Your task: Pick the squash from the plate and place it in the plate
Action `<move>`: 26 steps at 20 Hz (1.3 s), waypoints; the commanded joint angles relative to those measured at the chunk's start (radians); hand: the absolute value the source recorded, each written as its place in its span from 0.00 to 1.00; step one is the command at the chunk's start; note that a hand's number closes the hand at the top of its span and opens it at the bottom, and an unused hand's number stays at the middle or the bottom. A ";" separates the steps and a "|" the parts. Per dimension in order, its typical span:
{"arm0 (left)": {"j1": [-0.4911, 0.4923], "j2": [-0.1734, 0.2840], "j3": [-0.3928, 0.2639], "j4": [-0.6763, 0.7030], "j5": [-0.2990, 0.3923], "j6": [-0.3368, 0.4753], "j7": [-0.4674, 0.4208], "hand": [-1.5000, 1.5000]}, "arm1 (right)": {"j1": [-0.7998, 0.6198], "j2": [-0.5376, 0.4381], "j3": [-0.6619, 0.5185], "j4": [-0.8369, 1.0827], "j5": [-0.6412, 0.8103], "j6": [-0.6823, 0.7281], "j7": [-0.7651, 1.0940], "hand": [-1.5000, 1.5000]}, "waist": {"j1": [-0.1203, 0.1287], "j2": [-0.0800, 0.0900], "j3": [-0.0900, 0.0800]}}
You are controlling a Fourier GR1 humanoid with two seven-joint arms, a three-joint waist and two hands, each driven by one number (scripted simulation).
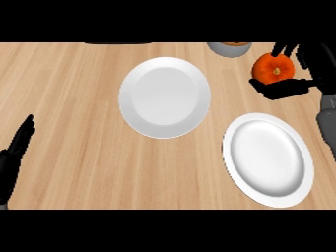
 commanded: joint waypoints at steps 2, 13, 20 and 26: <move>-0.022 -0.029 -0.027 -0.013 -0.034 0.018 0.028 0.50 | -0.023 0.102 0.080 -0.183 0.000 0.075 0.152 1.00 | 0.003 0.003 0.000; -0.043 -0.025 0.010 0.033 -0.027 -0.008 -0.006 0.50 | -0.321 0.351 0.095 0.231 0.072 0.021 0.244 1.00 | 0.023 0.011 0.000; -0.038 -0.016 0.009 -0.012 -0.011 -0.049 0.019 0.50 | -0.426 0.437 0.139 0.535 0.093 -0.048 0.238 1.00 | 0.040 0.014 0.001; -0.051 -0.024 0.003 0.027 -0.033 -0.043 -0.016 0.50 | -0.466 0.439 0.236 0.763 -0.048 -0.162 0.158 1.00 | 0.065 0.021 0.001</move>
